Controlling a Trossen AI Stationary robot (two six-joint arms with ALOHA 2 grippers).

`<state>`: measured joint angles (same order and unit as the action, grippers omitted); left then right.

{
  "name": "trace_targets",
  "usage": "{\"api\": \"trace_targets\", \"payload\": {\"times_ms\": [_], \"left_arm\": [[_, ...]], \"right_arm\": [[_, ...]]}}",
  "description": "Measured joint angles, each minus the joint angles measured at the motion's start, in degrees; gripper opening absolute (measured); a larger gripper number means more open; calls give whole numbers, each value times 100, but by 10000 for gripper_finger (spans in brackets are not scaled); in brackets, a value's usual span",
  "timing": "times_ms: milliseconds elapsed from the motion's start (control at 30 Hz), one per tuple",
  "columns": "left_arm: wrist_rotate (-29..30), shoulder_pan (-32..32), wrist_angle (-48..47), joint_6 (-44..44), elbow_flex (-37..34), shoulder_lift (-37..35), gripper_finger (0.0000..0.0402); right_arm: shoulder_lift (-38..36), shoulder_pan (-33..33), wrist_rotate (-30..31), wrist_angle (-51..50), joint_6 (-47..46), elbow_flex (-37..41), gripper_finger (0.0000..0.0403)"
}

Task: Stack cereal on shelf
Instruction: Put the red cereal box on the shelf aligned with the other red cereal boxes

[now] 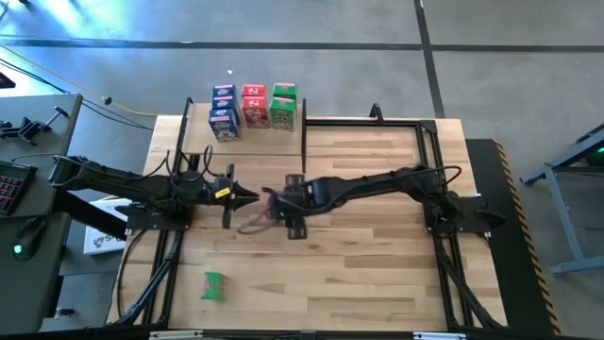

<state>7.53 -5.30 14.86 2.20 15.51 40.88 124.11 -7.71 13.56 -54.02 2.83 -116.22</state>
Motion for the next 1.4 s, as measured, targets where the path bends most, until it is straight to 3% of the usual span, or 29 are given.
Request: {"api": "trace_targets", "payload": {"times_ms": [67, 167, 267, 367, 467, 600, 800, 933, 1167, 1400], "left_arm": [[-59, 1, -144, 45, 125, 5, 25], [-157, 0, -355, 61, 305, 57, 10], [-199, 0, -697, 30, 529, 118, 2], [-205, 0, -1351, 8, 778, 218, 2], [-280, 1, -1928, 15, 1132, 438, 1], [-284, -2, -2609, -49, 1646, 843, 14], [-304, 9, -3918, -487, 2694, 1784, 79], [-315, 11, -4846, -535, 3529, 2577, 139], [-405, 13, -5640, -677, 4504, 3718, 243], [223, 90, -5634, -1332, 4782, 4416, 284]], "right_arm": [[-90, -217, 493, -481, 1, -206, 196], [-368, -464, 723, -436, -75, 55, 133], [-616, -563, 693, 549, -49, 1023, 64], [-918, -575, 505, 2165, 2, 2362, 11], [-1308, -595, 189, 3973, -103, 3694, 16], [-1780, -797, 196, 5728, -368, 5183, 13], [-2334, -1051, 623, 7334, -823, 6572, 5], [-2450, -1189, 655, 8118, -825, 7015, 5], [-2448, -1297, 792, 8257, -901, 7234, 1], [-2448, -1309, 772, 8275, -896, 7247, 0]]}}
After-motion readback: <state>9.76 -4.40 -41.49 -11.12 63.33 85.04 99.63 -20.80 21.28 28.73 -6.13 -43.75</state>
